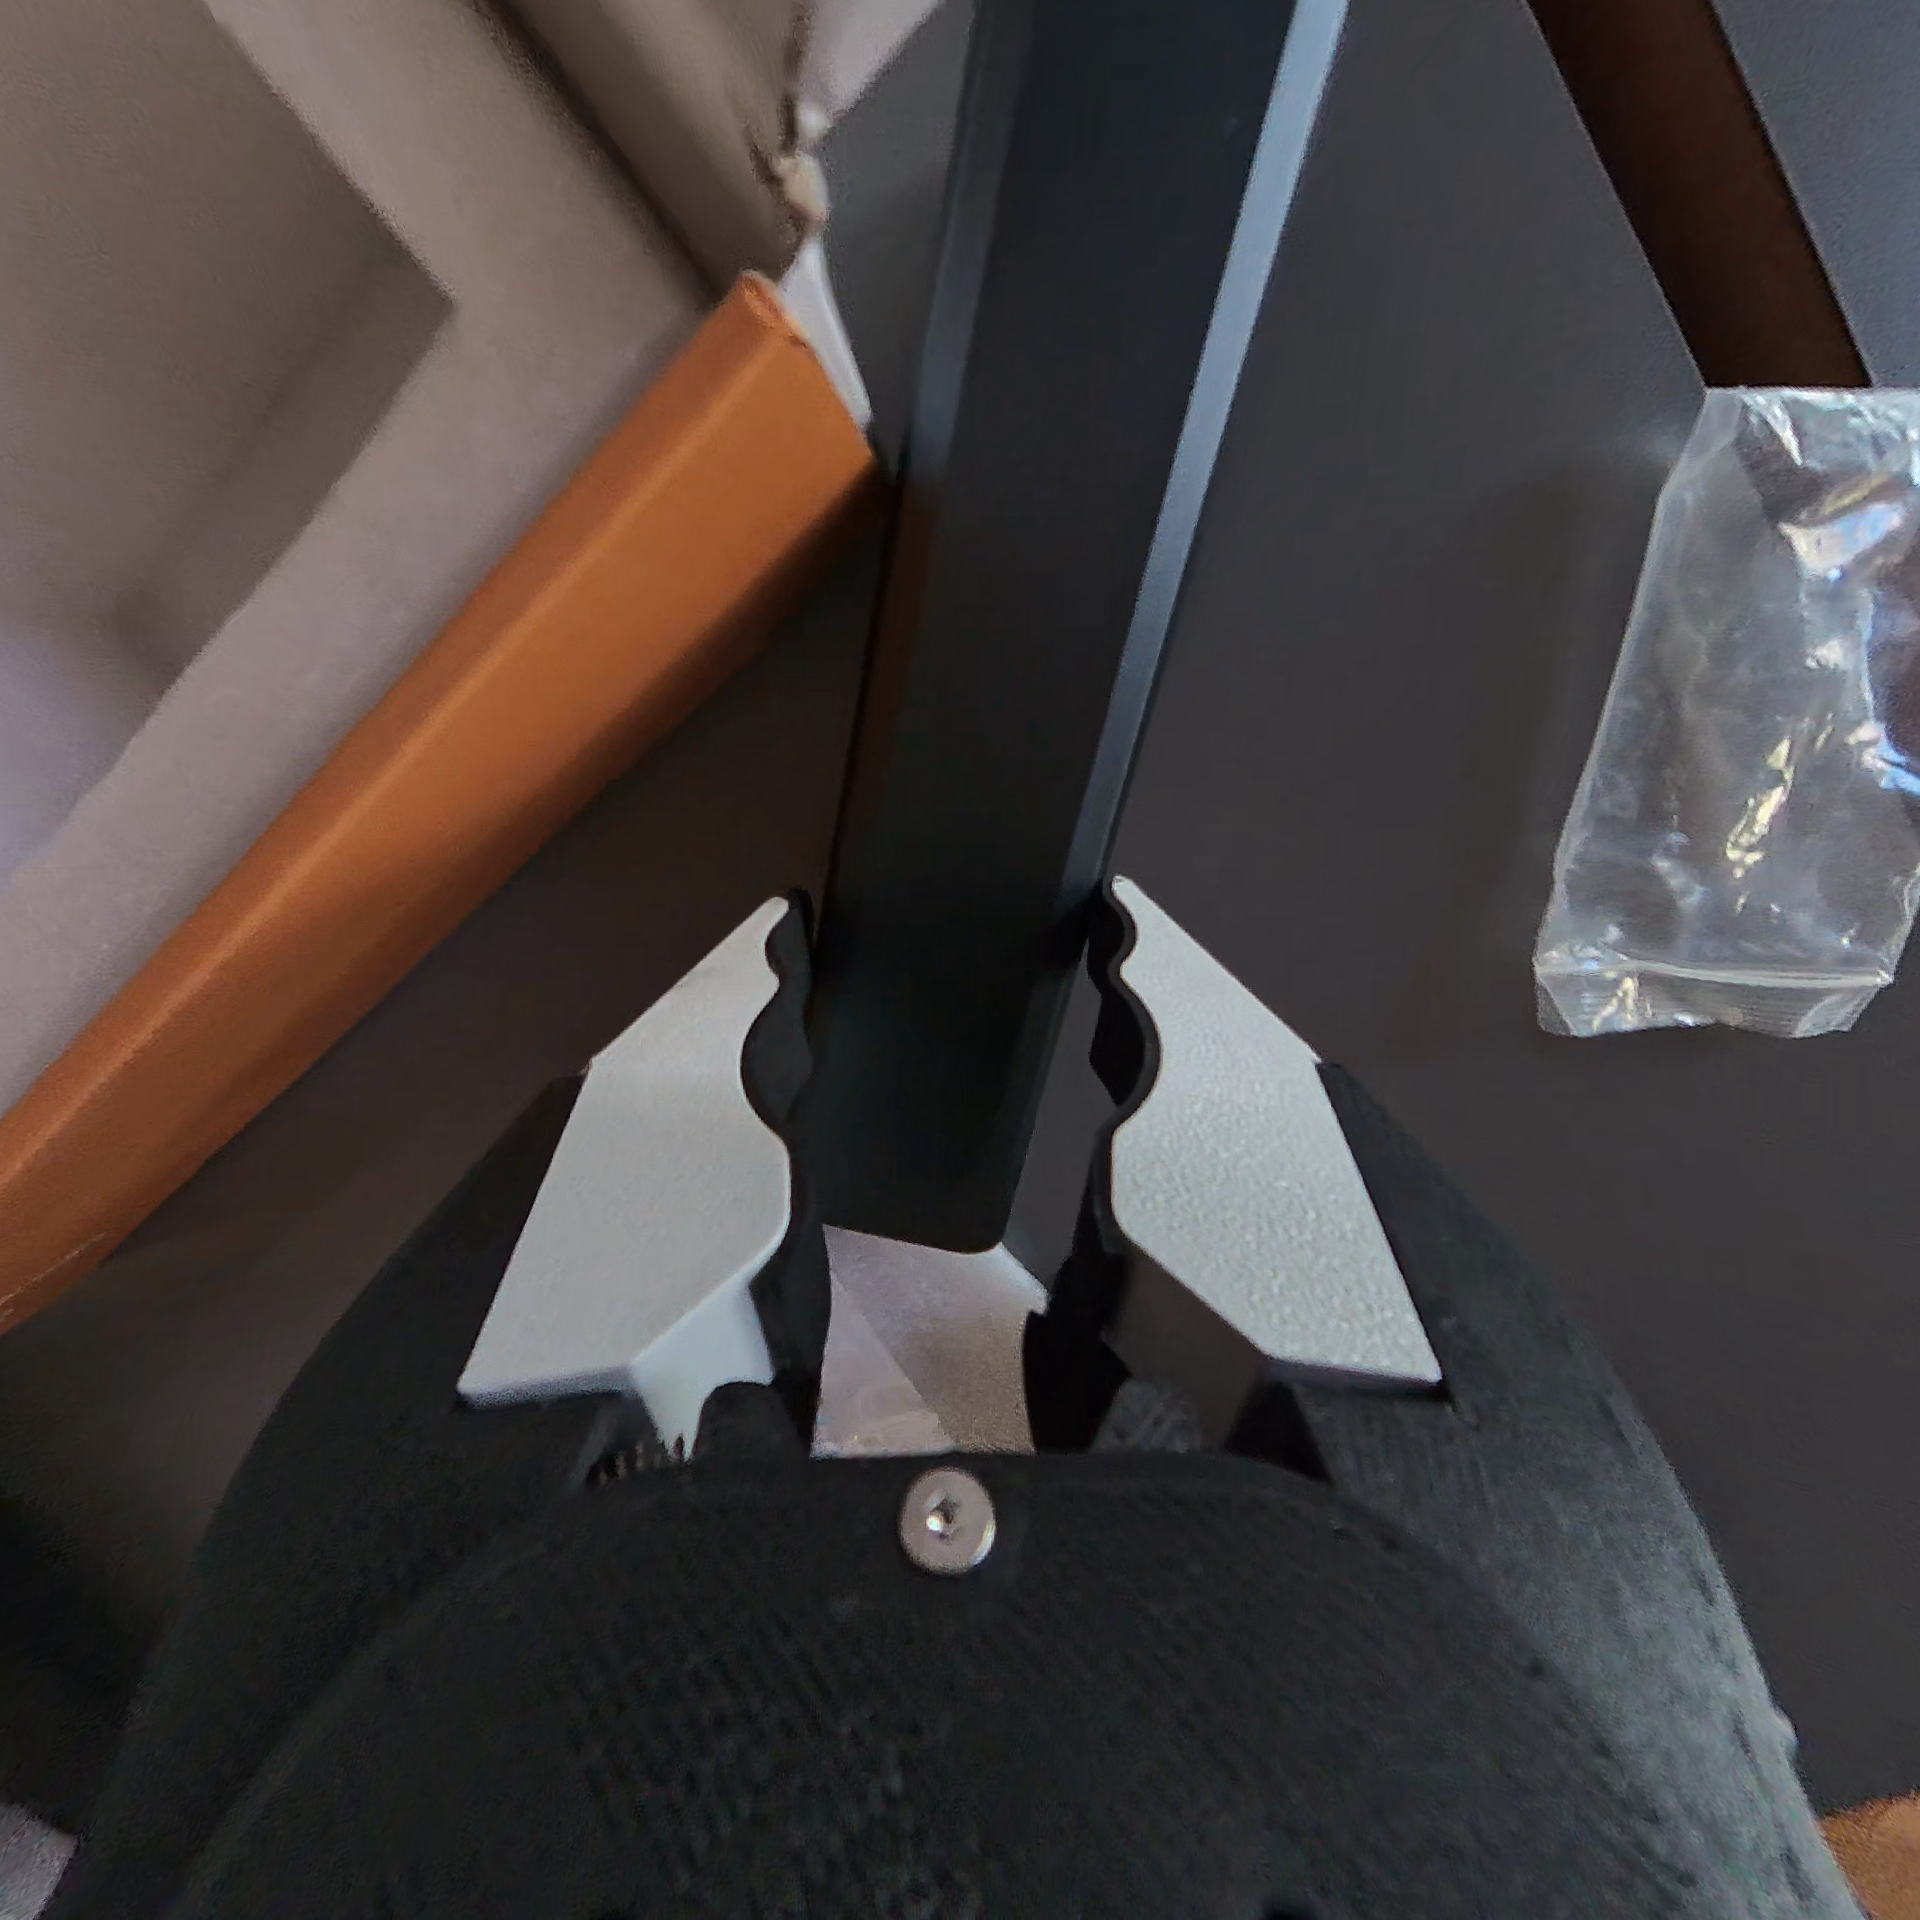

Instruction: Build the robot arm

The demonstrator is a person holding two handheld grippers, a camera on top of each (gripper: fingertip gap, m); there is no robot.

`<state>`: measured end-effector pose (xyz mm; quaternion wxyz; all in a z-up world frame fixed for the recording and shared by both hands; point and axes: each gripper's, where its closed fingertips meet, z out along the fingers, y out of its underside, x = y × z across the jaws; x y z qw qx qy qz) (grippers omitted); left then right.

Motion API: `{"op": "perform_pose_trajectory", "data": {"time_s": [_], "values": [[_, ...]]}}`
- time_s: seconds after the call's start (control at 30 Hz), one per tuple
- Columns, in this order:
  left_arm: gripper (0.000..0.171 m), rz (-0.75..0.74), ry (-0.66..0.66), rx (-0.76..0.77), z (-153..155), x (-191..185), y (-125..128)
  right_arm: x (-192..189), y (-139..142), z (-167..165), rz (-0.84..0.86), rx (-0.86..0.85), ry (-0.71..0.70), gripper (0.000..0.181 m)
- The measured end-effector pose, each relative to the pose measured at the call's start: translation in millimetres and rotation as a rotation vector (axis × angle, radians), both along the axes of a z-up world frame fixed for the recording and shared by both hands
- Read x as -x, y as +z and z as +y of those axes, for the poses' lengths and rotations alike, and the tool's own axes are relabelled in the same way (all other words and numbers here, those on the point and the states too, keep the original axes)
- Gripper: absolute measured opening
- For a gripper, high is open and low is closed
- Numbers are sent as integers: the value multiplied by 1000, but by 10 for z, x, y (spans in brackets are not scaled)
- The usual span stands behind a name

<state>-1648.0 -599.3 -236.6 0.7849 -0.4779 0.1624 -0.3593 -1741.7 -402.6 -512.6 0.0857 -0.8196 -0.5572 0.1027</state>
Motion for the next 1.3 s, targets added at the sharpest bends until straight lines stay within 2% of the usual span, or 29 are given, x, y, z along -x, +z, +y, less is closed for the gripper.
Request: {"op": "perform_pose_trajectory", "data": {"time_s": [0.13,0.3,0.43,0.63,0.77,0.87,0.97,1.1,1.2,1.3], "values": [[16,-12,-8,-7,-23,15,21,-61,69,46,43,95,-36,53],[16,-21,-17,-17,-52,19,47,-95,253,95,202,326,-122,52],[16,-15,-24,-18,-61,-5,49,-71,315,178,323,448,-155,52],[16,-12,-26,-11,-44,-13,32,-122,359,254,339,542,-181,51],[16,-9,-35,-2,-23,-33,14,-328,567,287,341,595,-176,50],[16,-14,-43,6,-8,-42,0,-601,847,232,408,589,-122,51],[16,-22,-53,14,2,-45,-1,-1036,1246,-73,520,525,7,51],[16,-28,-56,8,-16,-35,19,-1734,1545,-895,571,329,210,50],[16,-35,-53,3,-28,-13,32,-2045,1468,-1650,593,343,302,50],[16,-56,-62,-4,-47,17,51,-2166,1182,-2163,604,396,330,50]]}}
